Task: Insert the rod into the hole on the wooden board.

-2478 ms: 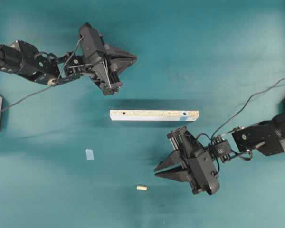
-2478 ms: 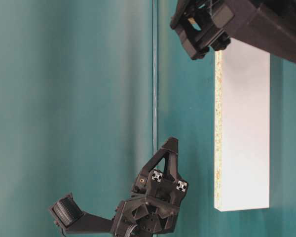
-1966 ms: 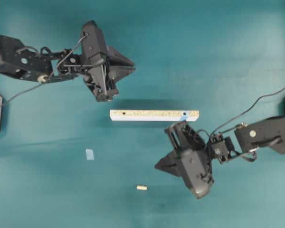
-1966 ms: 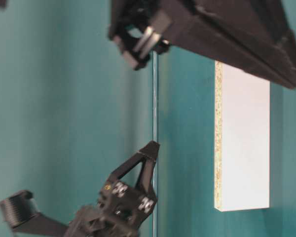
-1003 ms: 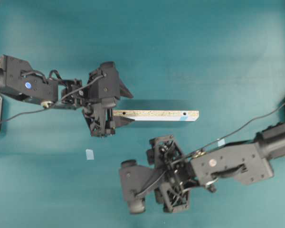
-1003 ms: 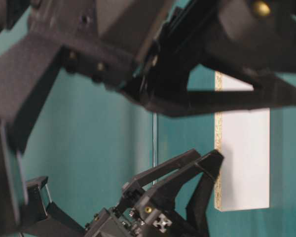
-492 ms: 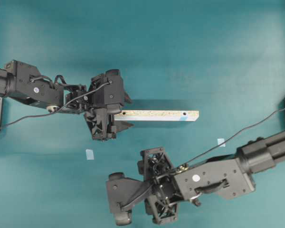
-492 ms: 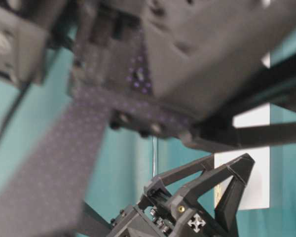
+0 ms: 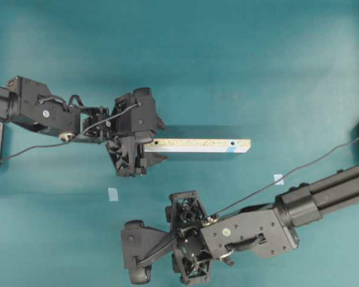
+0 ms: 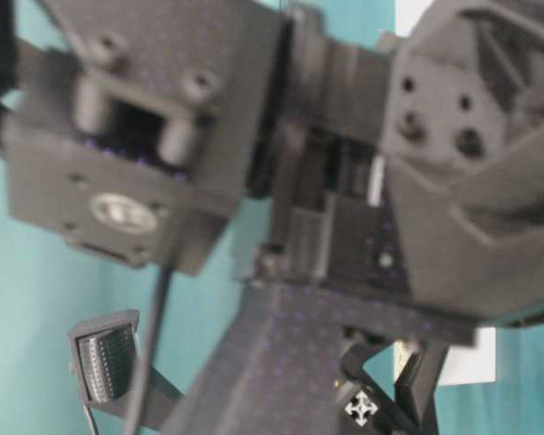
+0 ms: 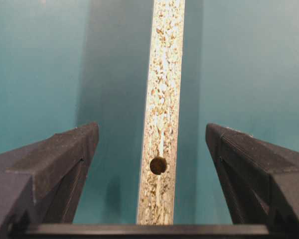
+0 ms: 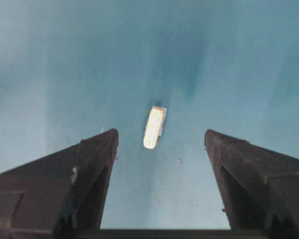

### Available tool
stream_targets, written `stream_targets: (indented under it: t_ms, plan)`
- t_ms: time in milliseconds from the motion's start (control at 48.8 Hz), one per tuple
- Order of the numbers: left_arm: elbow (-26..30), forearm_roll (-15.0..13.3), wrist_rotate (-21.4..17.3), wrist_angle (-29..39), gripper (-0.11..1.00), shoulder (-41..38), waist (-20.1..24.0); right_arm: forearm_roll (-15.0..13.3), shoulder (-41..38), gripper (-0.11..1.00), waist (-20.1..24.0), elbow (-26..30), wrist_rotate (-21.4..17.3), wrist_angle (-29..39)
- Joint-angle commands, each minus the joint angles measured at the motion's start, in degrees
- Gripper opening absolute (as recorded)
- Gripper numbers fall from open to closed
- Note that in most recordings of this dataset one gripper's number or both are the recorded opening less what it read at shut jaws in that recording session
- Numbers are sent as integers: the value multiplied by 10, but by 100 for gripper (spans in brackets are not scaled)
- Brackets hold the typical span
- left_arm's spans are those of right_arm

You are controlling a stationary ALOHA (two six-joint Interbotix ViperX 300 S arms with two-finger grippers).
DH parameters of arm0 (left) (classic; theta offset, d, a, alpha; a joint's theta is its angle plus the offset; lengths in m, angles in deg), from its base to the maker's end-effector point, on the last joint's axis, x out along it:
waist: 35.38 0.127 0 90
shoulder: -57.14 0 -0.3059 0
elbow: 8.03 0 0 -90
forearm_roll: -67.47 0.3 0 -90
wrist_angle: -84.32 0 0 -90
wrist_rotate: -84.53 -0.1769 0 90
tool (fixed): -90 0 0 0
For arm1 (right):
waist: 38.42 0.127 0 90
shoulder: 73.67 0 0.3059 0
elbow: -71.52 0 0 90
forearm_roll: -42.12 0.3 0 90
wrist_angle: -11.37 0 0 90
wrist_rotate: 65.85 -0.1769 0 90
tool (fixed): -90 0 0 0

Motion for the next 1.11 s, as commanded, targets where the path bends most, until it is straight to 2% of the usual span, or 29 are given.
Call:
stream_targets:
  t_ms: [0,655,901,1085]
  plan:
    - [12,1,-2,-3,96,8,-1,0,11,78,4,18,1,-3]
    - [19,1,3,-3,96,8,-4,-4,-8,78,-14,18,-3,-33]
    - [19,1,4,-3,96,7,-7,-4,-9,68,-16,18,-3,-31]
    - [19,1,4,-3,96,8,-7,-1,-11,67,-16,18,-4,-30]
